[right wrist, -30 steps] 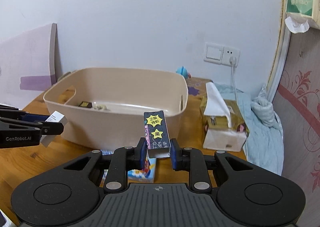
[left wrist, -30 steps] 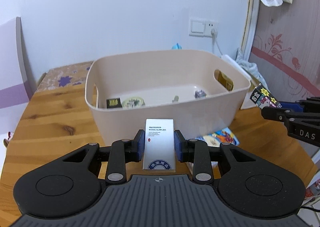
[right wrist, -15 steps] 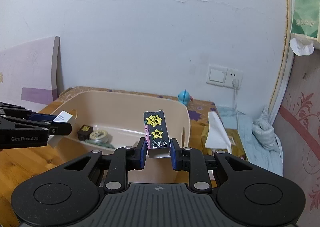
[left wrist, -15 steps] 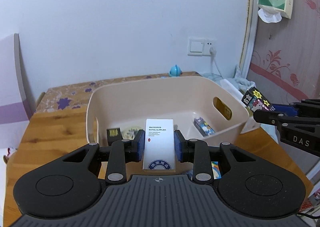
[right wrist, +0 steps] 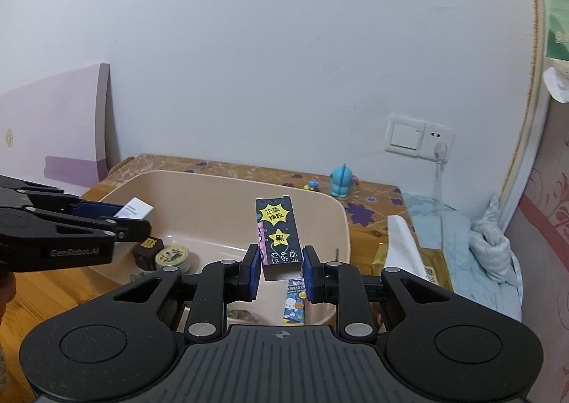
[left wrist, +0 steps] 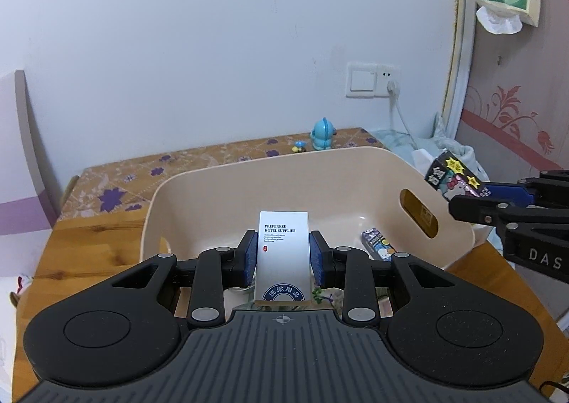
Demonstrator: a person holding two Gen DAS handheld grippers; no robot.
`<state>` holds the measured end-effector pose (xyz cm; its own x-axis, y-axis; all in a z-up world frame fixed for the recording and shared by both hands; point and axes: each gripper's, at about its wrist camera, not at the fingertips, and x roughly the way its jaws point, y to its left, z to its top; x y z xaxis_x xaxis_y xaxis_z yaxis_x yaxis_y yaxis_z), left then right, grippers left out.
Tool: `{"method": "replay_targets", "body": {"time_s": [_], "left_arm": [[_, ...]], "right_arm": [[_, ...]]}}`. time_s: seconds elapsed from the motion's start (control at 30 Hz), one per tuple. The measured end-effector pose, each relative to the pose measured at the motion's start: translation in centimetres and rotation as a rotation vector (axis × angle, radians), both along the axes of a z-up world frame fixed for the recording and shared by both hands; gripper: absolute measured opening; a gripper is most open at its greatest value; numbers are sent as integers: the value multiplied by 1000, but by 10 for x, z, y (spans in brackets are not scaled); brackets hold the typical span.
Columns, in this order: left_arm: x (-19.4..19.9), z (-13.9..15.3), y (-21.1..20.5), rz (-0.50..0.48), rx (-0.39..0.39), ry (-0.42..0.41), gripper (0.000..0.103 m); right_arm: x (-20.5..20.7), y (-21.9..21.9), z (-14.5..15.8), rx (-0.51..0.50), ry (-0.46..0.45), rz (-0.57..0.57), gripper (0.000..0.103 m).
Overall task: Organize objects
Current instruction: 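Lift both boxes and carry them over the basket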
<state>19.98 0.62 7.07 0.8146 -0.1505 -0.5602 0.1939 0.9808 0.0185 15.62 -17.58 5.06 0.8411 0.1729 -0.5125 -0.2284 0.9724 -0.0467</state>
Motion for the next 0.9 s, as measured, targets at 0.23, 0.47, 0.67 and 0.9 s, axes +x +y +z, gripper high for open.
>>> {"method": "replay_targets", "body": {"time_s": [0.23, 0.47, 0.67, 0.9], "left_arm": [[28, -17, -8, 28, 55, 51, 31], [49, -35, -12, 44, 101, 100, 31], [58, -53, -15, 26, 115, 168, 32], [56, -57, -15, 21, 125, 182, 32]], "right_arm": [[22, 12, -12, -18, 39, 15, 24], [37, 21, -29, -43, 96, 17, 24], [46, 20, -45, -55, 142, 5, 24], [45, 17, -52, -51, 163, 0, 24]]}}
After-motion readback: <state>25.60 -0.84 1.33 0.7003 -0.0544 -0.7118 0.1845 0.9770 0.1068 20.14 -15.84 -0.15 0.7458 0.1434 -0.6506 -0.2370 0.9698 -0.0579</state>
